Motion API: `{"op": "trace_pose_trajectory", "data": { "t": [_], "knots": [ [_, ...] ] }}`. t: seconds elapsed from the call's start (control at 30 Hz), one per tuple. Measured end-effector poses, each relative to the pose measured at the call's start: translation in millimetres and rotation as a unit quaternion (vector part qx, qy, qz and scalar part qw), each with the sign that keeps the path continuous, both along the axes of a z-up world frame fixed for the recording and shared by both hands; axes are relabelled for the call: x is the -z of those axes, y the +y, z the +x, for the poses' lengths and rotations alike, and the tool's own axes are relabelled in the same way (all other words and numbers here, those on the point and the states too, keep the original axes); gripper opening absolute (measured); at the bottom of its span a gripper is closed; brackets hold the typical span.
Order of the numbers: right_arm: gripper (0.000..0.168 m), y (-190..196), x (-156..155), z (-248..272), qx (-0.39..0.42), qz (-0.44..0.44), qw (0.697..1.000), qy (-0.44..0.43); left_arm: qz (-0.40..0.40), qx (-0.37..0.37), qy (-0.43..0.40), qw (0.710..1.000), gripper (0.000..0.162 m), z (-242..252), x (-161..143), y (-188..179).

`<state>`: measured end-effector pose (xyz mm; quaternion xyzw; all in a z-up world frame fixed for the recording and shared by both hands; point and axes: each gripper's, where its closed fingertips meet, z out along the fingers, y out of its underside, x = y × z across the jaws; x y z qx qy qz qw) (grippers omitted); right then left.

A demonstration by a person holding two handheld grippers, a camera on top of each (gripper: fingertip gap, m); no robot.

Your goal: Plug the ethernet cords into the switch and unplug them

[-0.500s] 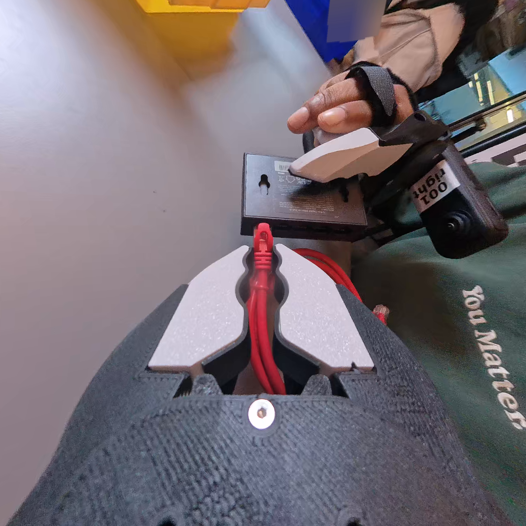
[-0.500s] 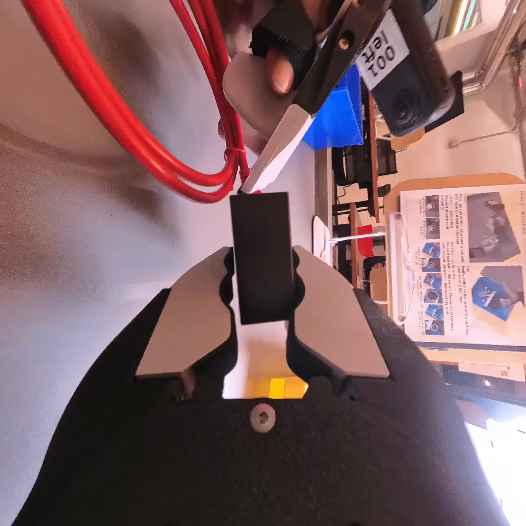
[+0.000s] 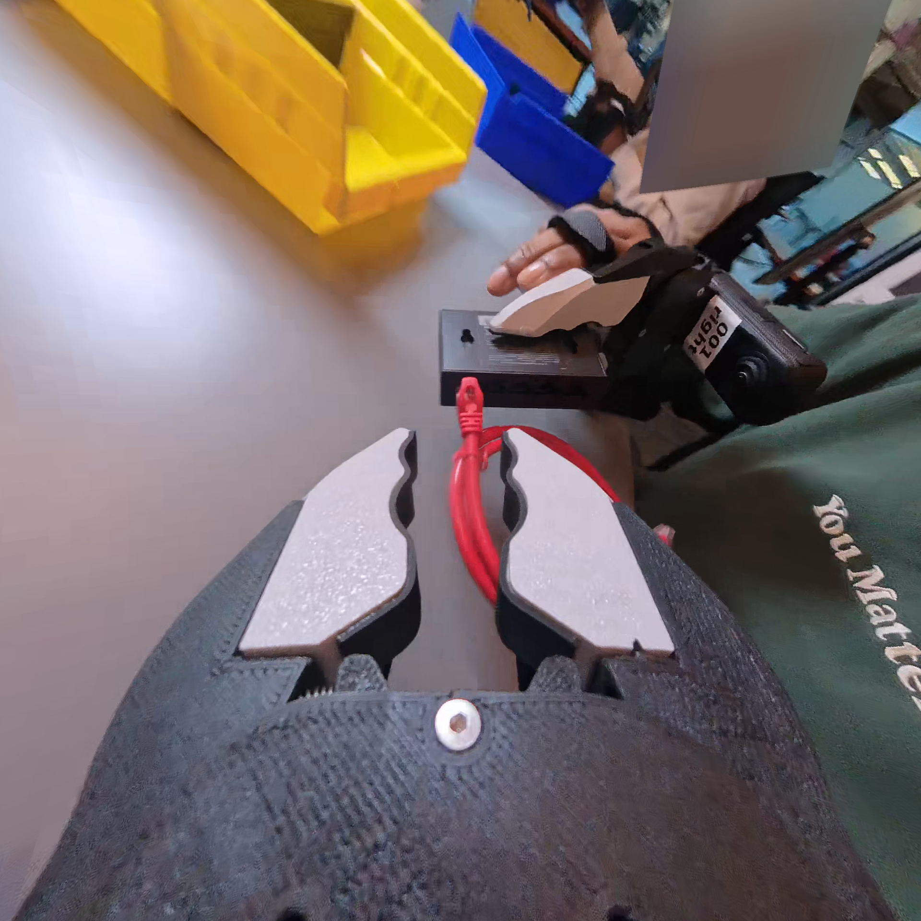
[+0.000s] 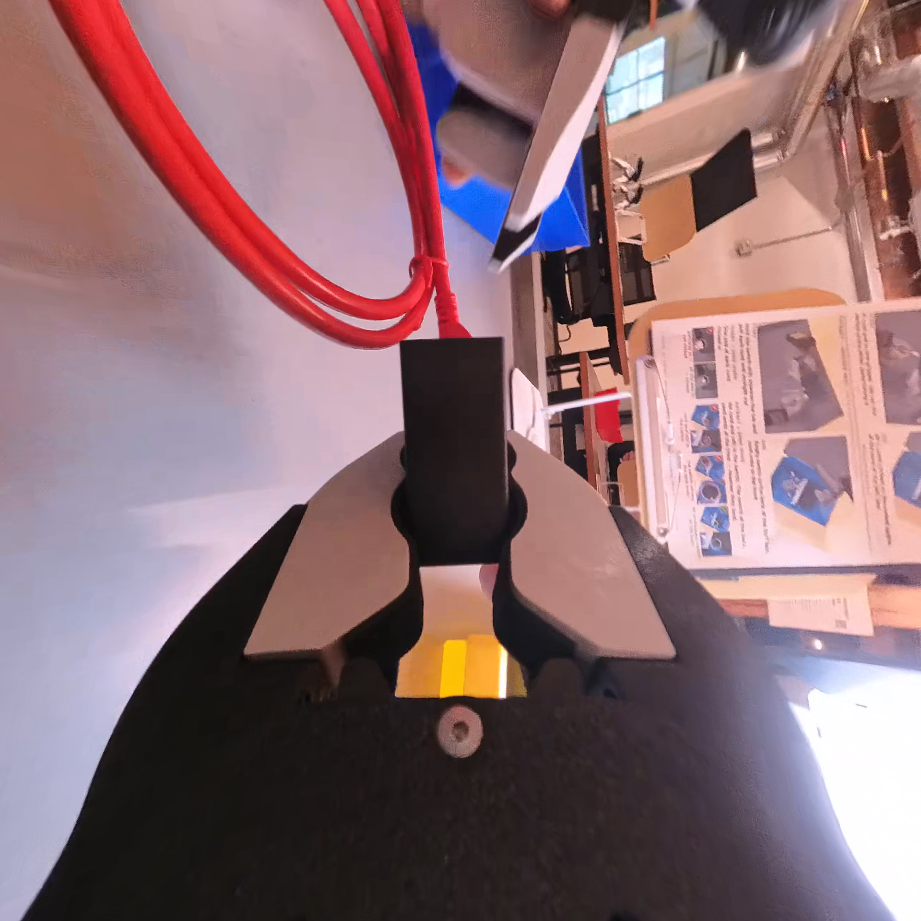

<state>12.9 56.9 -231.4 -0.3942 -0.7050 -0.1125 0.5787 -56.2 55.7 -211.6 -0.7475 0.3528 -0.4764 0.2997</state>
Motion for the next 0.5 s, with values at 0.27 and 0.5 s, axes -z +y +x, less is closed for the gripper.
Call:
{"op": "trace_pose_trajectory", "data": {
  "t": [0.27, 0.5],
  "knots": [
    [0.03, 19.0, -15.4, 22.6, 0.031, -0.031, 0.998, 0.04, 0.162, -0.398, 0.221, 0.875, 0.03, -243.6, -53.8, 98.7],
    [0.03, 16.1, -9.0, 21.5, 0.024, -0.043, 0.998, 0.029, 0.078, -0.441, 0.436, 0.781, 0.033, -354.4, -20.6, 92.7]
  ]
}}
